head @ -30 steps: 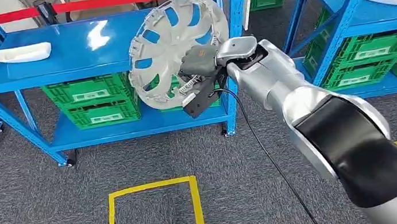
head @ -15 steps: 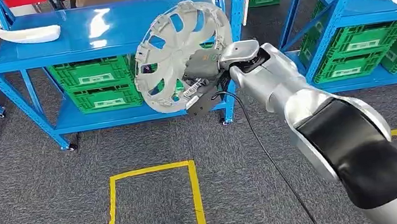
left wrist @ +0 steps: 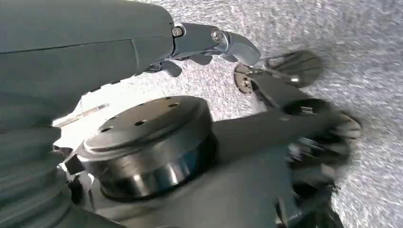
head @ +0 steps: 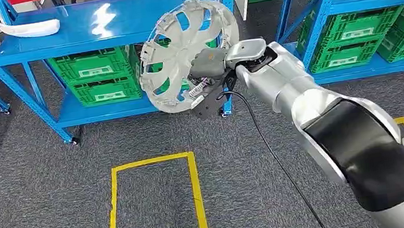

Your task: Take the parts from the cabinet and place them on the table.

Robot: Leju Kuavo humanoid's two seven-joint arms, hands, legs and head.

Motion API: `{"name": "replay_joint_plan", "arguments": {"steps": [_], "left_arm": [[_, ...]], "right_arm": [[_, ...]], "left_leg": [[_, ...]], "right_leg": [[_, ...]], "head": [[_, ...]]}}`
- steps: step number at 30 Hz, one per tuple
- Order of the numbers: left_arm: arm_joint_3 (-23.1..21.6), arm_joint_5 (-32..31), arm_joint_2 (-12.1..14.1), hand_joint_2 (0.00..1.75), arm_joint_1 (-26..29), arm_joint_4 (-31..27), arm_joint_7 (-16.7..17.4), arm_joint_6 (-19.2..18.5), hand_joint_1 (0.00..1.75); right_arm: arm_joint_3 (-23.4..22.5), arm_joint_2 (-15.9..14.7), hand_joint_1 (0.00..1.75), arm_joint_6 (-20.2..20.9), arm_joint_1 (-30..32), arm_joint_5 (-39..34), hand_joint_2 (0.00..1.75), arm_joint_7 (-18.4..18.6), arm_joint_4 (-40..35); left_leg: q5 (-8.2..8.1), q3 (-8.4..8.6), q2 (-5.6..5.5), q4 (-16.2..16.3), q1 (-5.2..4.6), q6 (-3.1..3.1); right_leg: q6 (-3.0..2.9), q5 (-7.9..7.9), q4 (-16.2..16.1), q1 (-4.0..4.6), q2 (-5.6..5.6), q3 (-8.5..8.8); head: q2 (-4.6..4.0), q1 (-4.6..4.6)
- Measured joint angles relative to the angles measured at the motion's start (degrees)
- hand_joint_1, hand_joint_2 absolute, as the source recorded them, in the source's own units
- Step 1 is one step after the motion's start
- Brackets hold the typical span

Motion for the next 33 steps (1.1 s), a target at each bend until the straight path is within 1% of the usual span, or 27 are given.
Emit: {"name": "replay_joint_plan", "arguments": {"steps": [1,2,5,6,7,9,10,11,12,14,15,16,17,19,20,21,22,24,25,26,27,28,29,30,31,32,33], "left_arm": [[0.0,0.0,0.0,1.75,-0.1,0.0,0.0,0.0,0.00],[0.0,0.0,-0.2,1.75,-0.2,0.0,0.0,0.0,0.00],[0.0,0.0,-0.2,1.75,0.2,0.0,0.0,0.0,0.00],[0.0,0.0,-0.2,1.75,0.3,0.0,0.0,0.0,0.00],[0.0,0.0,-0.1,1.75,0.4,0.0,-0.1,0.0,0.00],[0.0,0.0,-0.1,1.75,0.2,-0.1,-0.5,0.0,0.00],[0.0,0.0,-0.2,1.75,0.2,0.0,-0.6,0.0,0.00],[0.0,0.0,-0.2,1.75,0.2,0.0,-0.7,0.0,0.00],[0.0,0.0,-0.2,1.75,0.4,0.0,-0.9,0.0,0.00],[0.0,0.0,-0.3,1.75,0.4,0.0,-1.0,0.0,0.00],[0.0,0.0,-0.4,1.75,0.4,0.0,-1.0,0.0,0.00],[0.0,0.0,-0.7,1.75,0.3,0.0,-1.0,0.0,0.00],[0.0,0.0,-0.7,1.75,0.2,0.0,-1.1,0.1,0.00],[0.0,0.0,-0.7,1.75,0.1,0.0,-1.1,0.0,0.00],[0.0,0.0,-0.7,1.75,0.2,0.0,-1.1,0.0,0.00],[0.0,0.0,-0.6,1.75,0.3,0.0,-1.1,0.0,0.00],[0.0,0.0,-0.6,1.75,0.3,0.0,-1.1,0.0,0.00],[0.0,-0.1,-0.6,1.75,0.3,0.0,-1.0,0.0,0.00],[-0.1,-0.3,-0.6,1.75,0.3,0.0,-0.9,0.0,0.00],[-0.1,-0.5,-0.6,1.75,0.3,0.0,-0.9,0.0,0.00],[-0.2,-0.8,-0.6,1.75,0.3,0.0,-0.8,0.0,0.00],[-0.2,-0.8,-0.5,1.75,0.3,0.0,-0.7,0.0,0.00],[-0.3,-0.9,-0.5,1.75,0.2,0.0,-0.7,0.0,0.00],[-0.5,-0.9,-0.4,1.75,0.2,0.0,-0.6,0.0,0.00],[-0.6,-0.9,-0.5,1.75,0.0,0.0,-0.7,0.0,0.00],[-0.7,-0.9,-0.6,1.75,-0.2,0.0,-0.9,0.0,0.00],[-0.8,-1.0,-0.6,1.75,-0.3,0.0,-1.0,0.0,0.00]], "right_arm": [[0.0,-0.1,1.66,0.0,-0.1,0.0,1.75,0.0,0.0],[0.0,-0.1,1.66,0.0,-0.2,0.0,1.75,0.0,0.0],[0.0,-0.1,1.66,0.0,0.4,0.1,1.75,0.0,0.0],[0.0,-0.2,1.66,0.0,0.7,0.1,1.75,0.0,0.0],[0.0,-0.2,1.66,0.0,1.0,0.2,1.75,0.0,0.0],[0.0,-0.2,1.66,0.1,1.1,0.6,1.75,0.0,0.0],[0.0,-0.2,1.66,0.2,1.1,0.8,1.75,0.0,0.0],[0.0,-0.2,1.66,0.1,1.1,0.9,1.75,0.0,0.0],[0.0,-0.1,1.66,0.2,1.1,1.0,1.75,0.0,0.0],[0.0,0.0,1.66,0.2,1.1,1.1,1.75,0.0,0.0],[0.0,0.0,1.66,0.2,1.0,1.1,1.75,0.0,0.0],[0.0,0.0,1.66,0.2,0.9,1.2,1.75,0.0,0.0],[0.0,-0.1,1.66,0.1,0.8,1.2,1.75,0.0,0.0],[0.0,-0.1,1.66,0.1,0.6,1.3,1.75,0.0,0.0],[0.0,-0.1,1.66,0.1,0.6,1.3,1.75,0.0,0.0],[0.0,0.1,1.66,0.1,0.7,1.3,1.75,0.0,0.0],[0.0,0.1,1.66,0.1,0.7,1.3,1.75,0.0,0.0],[0.0,0.1,1.66,0.1,0.8,1.3,1.75,0.3,0.0],[0.0,0.1,1.66,0.1,0.8,1.3,1.75,0.3,0.0],[0.0,0.1,1.66,0.1,0.9,1.3,1.75,0.3,0.0],[0.0,0.1,1.66,0.1,1.1,1.3,1.75,0.3,0.0],[0.0,0.0,1.66,0.1,1.3,1.3,1.75,0.2,0.0],[0.0,0.0,1.66,0.1,1.4,1.3,1.75,-0.1,0.0],[0.0,-0.1,1.66,0.0,1.4,1.3,1.75,-0.1,0.0],[0.0,-0.2,1.66,-0.1,1.3,1.3,1.75,-0.1,0.0],[0.0,-0.8,1.66,-0.2,1.3,1.3,1.75,0.0,0.0],[0.0,-0.9,1.66,-0.2,1.3,1.2,1.75,0.0,0.0]], "left_leg": [[-2.46,3.27,-0.14,-4.8,-0.59,0.13],[-2.74,2.95,-0.34,-5.3,-0.80,1.28],[-1.34,1.70,-0.15,-6.0,-1.31,3.05],[-0.74,1.34,0.08,-6.0,-1.23,3.74],[-0.22,0.83,0.03,-6.0,-1.23,3.87],[0.66,-0.37,0.03,-6.0,-1.33,4.44],[1.17,-1.05,0.03,-6.0,-1.48,4.55],[1.59,-1.62,0.01,-5.9,-1.60,4.58],[2.01,-2.13,-0.50,-5.9,-1.72,4.49],[2.63,-2.92,-0.89,-5.9,-1.80,4.30],[2.87,-3.11,-1.20,-5.8,-1.79,4.15],[3.12,-3.66,-1.32,-5.9,-1.84,3.88],[3.52,-3.85,-1.62,-5.9,-1.61,3.51],[4.14,-4.14,-2.22,-6.1,-1.29,2.70],[4.40,-4.17,-2.79,-6.2,-1.43,2.32],[3.88,-4.75,-2.47,-5.8,-1.41,2.23],[2.53,-5.25,-1.50,-4.4,-1.68,1.83],[-1.90,-8.71,-0.58,4.0,-1.19,1.06],[-3.39,-10.45,-0.40,8.1,-1.01,0.76],[-3.66,-11.39,-0.25,10.5,-0.87,0.54],[-2.63,-11.10,-0.03,10.2,-0.66,0.35],[-0.63,-9.64,0.27,7.5,-0.49,0.17],[1.57,-7.36,0.71,3.3,-0.39,0.07],[3.46,-4.78,1.92,-1.5,-0.35,-0.03],[2.62,-2.99,4.32,-4.5,-0.84,-0.20],[3.20,-3.03,4.12,-4.7,-1.41,0.74],[2.83,-3.23,3.81,-5.2,-1.13,1.27]], "right_leg": [[0.46,0.41,0.4,0.15,0.02,-0.79],[0.87,1.02,0.3,0.10,0.03,-1.05],[1.85,2.70,-0.6,-0.60,-0.09,-1.56],[2.04,1.45,0.0,-0.67,0.04,-2.06],[2.11,-1.41,1.9,-0.67,0.03,-2.78],[2.18,-7.65,9.9,-0.57,0.09,-5.10],[2.11,-9.18,14.5,-0.46,0.18,-6.30],[1.99,-8.91,17.1,-0.33,0.24,-6.67],[1.70,-7.24,17.0,-0.19,0.35,-5.80],[0.93,-3.84,10.8,0.17,0.86,-0.59],[0.39,-3.37,6.0,0.42,1.94,2.93],[-0.29,-5.25,2.3,0.41,3.32,5.40],[-0.04,-5.75,0.3,0.51,3.22,6.21],[-0.30,-5.98,-0.2,1.03,2.55,6.18],[-0.44,-5.75,-0.7,0.84,1.99,6.32],[-0.54,-5.34,-1.4,0.12,1.19,6.76],[-0.81,-5.18,-1.6,0.14,0.84,6.89],[-1.07,-5.14,-1.6,0.13,-0.30,6.82],[-1.10,-5.17,-1.4,0.13,-0.83,6.78],[-1.11,-5.19,-1.3,0.10,-1.34,6.73],[-1.08,-5.26,-1.3,0.07,-1.85,6.73],[-1.03,-5.32,-1.1,0.03,-2.33,6.73],[-0.83,-5.45,-1.0,-0.06,-2.81,6.73],[-0.49,-5.68,-0.7,-0.13,-3.27,6.72],[-0.04,-5.96,-0.4,0.11,-3.65,6.40],[0.26,-6.01,-0.1,0.42,-4.16,6.12],[0.39,-6.00,0.2,0.63,-4.58,6.09]], "head": [[0.00,0.00],[0.00,0.37],[0.00,1.01],[0.00,1.00],[0.00,1.05],[0.00,1.16],[0.00,1.18],[0.00,1.18],[0.00,1.20],[0.00,1.38],[0.00,1.49],[0.00,1.55],[0.00,1.57],[0.00,2.47],[0.00,2.54],[0.00,2.51],[0.00,2.34],[0.00,2.16],[0.00,2.19],[0.00,2.14],[0.00,2.16],[0.00,2.16],[0.00,2.14],[0.00,2.14],[0.00,1.97],[0.00,1.79],[0.00,1.86]]}}
